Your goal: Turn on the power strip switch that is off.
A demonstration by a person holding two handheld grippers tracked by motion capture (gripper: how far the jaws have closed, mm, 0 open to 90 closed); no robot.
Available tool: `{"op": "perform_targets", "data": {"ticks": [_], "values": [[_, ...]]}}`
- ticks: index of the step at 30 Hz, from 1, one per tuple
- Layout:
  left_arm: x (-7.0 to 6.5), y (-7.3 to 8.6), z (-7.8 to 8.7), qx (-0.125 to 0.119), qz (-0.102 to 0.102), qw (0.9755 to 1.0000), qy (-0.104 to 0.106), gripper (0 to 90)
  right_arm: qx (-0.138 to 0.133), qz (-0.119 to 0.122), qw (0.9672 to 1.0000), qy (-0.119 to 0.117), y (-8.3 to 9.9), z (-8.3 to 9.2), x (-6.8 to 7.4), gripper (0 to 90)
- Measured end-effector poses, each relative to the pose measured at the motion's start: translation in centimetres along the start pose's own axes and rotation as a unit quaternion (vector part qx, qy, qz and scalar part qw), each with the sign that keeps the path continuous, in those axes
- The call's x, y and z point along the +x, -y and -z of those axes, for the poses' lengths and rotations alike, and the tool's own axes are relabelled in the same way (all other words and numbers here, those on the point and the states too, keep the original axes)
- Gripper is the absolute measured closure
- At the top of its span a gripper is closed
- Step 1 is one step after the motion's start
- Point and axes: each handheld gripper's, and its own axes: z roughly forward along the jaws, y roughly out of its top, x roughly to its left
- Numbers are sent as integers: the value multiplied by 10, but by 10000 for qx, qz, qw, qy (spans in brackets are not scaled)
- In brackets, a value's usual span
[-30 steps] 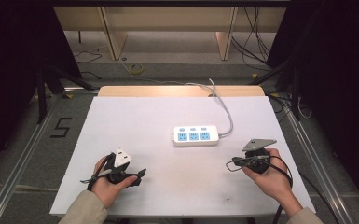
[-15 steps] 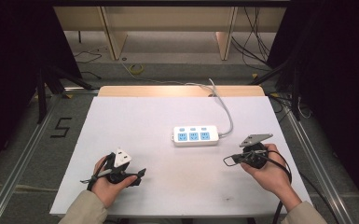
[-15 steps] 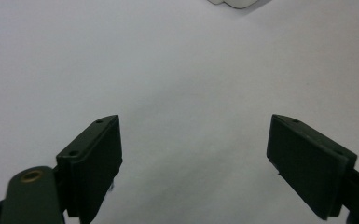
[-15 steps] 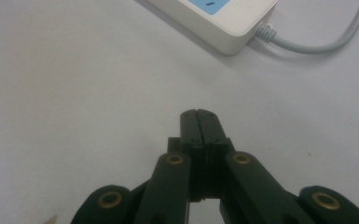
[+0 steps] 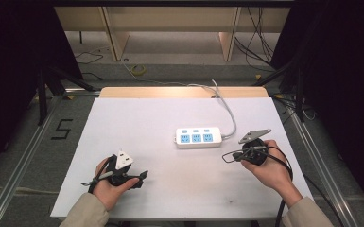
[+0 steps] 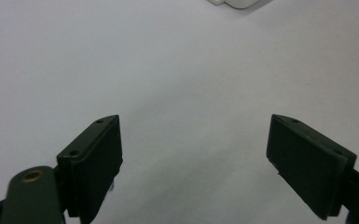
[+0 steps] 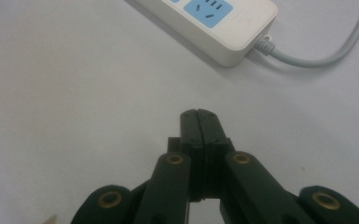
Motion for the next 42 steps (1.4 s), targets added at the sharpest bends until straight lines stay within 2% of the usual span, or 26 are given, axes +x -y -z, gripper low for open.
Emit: {"op": "perform_targets", "data": {"ticks": [42], "values": [[-1,0,0,-11,-36,10000,-14,187,122,159,9998,-47,-36,-10,1,900]]}}
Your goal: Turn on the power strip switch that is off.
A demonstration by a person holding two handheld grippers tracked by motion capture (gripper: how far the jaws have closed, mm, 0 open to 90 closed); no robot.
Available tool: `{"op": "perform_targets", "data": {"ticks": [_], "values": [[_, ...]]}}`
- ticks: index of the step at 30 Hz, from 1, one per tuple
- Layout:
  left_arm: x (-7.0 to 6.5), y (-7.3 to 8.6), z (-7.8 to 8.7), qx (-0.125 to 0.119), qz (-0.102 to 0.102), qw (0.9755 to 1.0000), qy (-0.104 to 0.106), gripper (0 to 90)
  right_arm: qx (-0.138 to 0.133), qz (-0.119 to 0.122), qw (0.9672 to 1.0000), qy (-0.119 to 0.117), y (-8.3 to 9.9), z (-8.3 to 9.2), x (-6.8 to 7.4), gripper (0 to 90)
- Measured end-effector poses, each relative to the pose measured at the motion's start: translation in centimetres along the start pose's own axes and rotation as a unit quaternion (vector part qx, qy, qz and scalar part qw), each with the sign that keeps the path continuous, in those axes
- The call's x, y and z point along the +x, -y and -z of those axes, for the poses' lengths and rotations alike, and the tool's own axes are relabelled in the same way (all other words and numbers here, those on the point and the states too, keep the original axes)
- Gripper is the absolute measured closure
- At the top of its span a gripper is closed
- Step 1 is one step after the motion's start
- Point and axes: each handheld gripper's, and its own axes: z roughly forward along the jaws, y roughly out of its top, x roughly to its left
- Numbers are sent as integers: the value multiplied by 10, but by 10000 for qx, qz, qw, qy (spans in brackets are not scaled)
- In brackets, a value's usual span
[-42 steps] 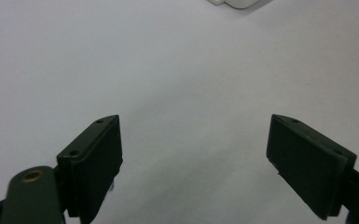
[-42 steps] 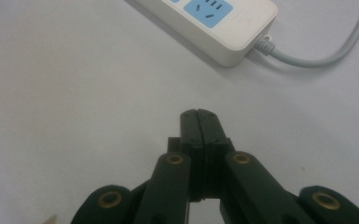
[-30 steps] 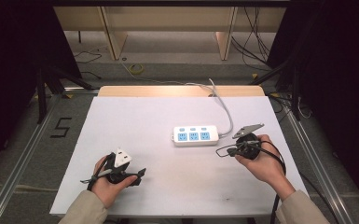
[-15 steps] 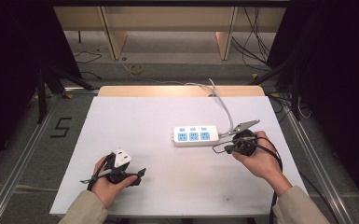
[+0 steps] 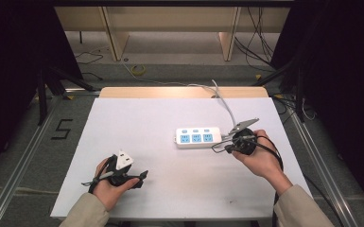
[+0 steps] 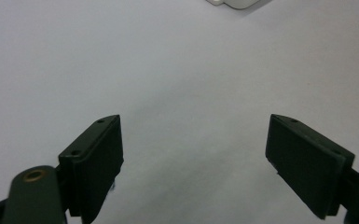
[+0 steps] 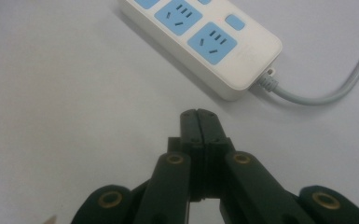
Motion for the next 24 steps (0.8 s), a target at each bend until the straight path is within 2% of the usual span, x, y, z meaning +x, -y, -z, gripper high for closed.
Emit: {"op": "perform_targets", "data": {"ticks": [24], "values": [[0,0,0,13,-11,10000,5,189,24,116,9999,8,-21,-5,0,900]]}}
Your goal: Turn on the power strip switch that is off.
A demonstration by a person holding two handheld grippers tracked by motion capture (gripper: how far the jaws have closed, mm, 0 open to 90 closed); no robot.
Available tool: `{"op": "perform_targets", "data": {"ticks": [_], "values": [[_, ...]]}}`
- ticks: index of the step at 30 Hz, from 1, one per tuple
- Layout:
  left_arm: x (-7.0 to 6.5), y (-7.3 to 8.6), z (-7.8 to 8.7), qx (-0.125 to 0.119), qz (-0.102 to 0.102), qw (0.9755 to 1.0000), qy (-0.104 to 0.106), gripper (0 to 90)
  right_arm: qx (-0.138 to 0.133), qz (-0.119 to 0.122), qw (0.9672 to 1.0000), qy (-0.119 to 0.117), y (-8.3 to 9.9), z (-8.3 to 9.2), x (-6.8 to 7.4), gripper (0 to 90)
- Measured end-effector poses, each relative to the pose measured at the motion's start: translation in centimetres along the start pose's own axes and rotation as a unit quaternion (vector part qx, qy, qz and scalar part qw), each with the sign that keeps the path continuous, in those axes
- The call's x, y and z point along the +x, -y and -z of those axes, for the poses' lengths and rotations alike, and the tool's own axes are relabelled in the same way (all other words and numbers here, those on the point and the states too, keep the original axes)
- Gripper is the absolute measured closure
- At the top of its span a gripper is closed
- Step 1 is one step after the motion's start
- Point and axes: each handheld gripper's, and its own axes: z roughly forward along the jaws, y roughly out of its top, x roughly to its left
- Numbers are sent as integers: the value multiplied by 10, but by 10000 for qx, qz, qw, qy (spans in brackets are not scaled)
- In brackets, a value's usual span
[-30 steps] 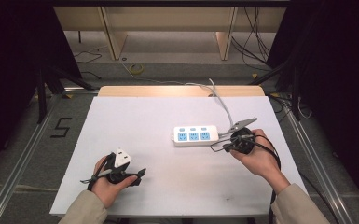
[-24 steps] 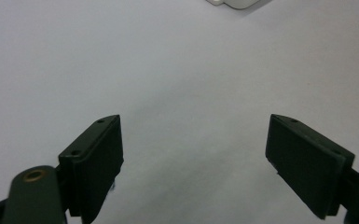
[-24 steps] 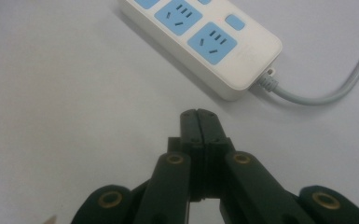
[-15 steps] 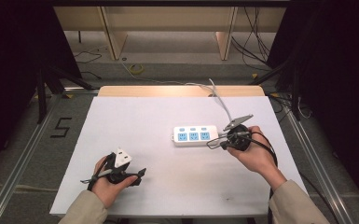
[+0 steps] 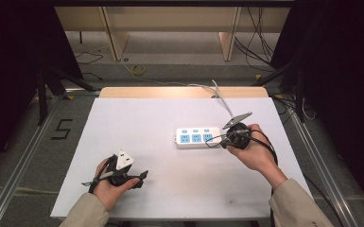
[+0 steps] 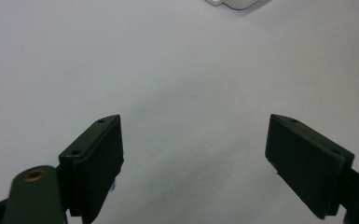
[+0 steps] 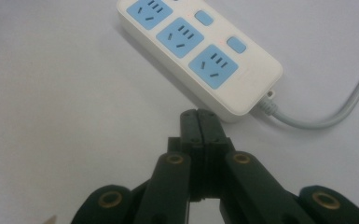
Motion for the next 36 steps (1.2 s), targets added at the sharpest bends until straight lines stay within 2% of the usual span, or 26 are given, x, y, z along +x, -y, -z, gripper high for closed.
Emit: {"op": "perform_targets", "data": {"ticks": [36], "values": [[-1,0,0,-33,-9,10000,15,191,64,103,9999,-82,-34,-18,3,900]]}}
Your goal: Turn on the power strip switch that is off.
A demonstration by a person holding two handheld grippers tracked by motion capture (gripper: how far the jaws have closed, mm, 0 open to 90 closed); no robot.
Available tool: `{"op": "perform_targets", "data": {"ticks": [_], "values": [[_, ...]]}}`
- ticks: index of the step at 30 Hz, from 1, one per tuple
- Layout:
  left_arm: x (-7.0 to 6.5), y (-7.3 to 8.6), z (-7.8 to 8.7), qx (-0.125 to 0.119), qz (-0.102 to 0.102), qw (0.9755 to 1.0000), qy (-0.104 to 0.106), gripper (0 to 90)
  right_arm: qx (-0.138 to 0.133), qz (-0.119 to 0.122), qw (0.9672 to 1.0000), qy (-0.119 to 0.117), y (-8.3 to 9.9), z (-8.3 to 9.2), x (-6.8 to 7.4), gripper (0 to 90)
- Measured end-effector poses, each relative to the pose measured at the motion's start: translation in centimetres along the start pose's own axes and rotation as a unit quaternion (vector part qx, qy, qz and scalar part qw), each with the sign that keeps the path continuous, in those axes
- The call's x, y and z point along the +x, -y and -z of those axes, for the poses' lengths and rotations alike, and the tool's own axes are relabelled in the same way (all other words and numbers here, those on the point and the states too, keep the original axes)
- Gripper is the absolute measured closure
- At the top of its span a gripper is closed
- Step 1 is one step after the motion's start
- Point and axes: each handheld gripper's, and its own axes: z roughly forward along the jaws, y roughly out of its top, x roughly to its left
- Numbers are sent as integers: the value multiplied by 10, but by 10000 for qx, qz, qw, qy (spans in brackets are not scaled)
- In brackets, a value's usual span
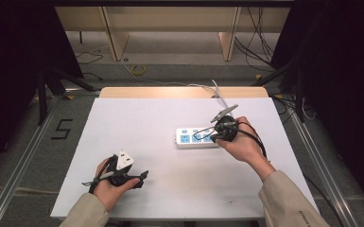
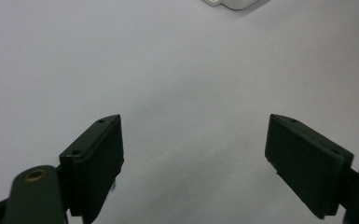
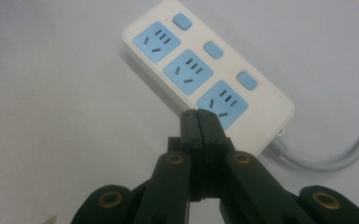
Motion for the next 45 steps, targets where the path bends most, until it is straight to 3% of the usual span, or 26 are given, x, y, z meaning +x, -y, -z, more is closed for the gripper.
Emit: {"op": "perform_targets", "data": {"ticks": [45], "values": [[0,0,0,-23,4,10000,12,195,191,22,9998,-37,-34,-29,1,900]]}}
